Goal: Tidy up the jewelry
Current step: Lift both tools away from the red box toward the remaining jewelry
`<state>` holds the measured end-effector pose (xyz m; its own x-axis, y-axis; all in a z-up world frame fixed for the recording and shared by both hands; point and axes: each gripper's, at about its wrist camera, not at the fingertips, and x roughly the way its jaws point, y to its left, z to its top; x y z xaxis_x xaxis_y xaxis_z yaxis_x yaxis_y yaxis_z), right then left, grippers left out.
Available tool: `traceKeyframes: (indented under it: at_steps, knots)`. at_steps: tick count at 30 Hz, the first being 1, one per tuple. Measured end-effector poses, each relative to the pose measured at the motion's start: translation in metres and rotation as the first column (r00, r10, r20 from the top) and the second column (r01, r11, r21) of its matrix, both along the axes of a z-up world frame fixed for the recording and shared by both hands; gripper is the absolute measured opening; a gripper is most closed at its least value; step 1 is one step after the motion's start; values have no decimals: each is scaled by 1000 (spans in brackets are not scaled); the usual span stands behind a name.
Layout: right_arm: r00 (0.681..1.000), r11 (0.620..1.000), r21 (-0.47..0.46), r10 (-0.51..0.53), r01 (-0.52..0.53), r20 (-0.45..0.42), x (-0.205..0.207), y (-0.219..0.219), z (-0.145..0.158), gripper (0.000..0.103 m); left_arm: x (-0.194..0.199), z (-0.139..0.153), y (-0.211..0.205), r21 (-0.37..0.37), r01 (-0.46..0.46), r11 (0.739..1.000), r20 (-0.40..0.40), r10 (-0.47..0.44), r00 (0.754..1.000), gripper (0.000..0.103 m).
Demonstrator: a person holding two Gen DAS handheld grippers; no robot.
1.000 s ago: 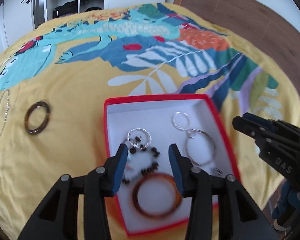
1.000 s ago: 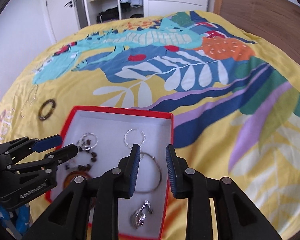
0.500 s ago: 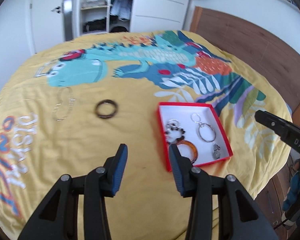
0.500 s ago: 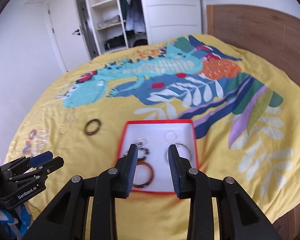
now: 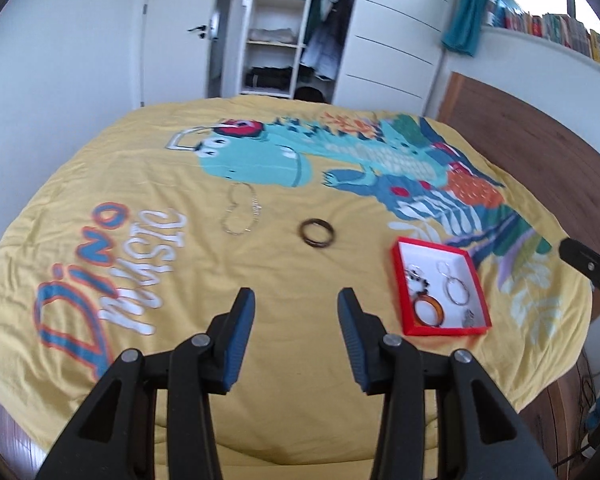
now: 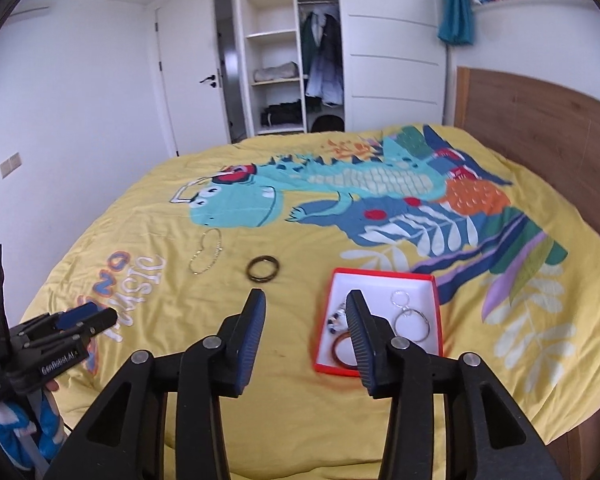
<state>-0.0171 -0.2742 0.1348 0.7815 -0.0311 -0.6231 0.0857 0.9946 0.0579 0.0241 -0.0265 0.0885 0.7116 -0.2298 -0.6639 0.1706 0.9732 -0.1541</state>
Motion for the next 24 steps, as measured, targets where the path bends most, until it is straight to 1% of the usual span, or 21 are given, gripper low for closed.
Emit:
traceKeyframes:
  at_steps: [1,3,5,7,11,14,19,22,24]
  knots:
    - [1000,1000,-7,7,-7,0,0,5,1,43,-1,0,8,-4,-17,1000,2,17,1000,43]
    - [1000,1000,-19,19,-19,-5,1,13,0,48,-2,1,27,-23,-57,998,9,58,998,49]
    - [999,999,-27,30,-30,-14,3,20,-1,51,0,0,44,-33,-99,995,15,100,995,50]
    - [999,998,-42,47,-48,-25,9,29,-4,52,1,-3,56,-39,-122,992,13,123,992,50]
    - [997,996,-42,73,-74,-36,24,38,-13,52,15,-18,71,-21,-153,988,-13,152,988,52]
    - [993,994,-39,99,-101,-59,42,46,-27,52,30,-35,79,-9,-170,985,-36,169,985,52]
    - [986,992,-5,128,-129,-110,81,49,-62,52,59,-60,86,8,-201,980,-59,201,978,52]
    - [981,991,14,136,-135,-140,105,49,-81,52,82,-72,87,2,-201,980,-80,201,976,52]
    - [978,991,32,137,-134,-155,126,48,-96,52,103,-83,83,4,-185,983,-97,185,978,52]
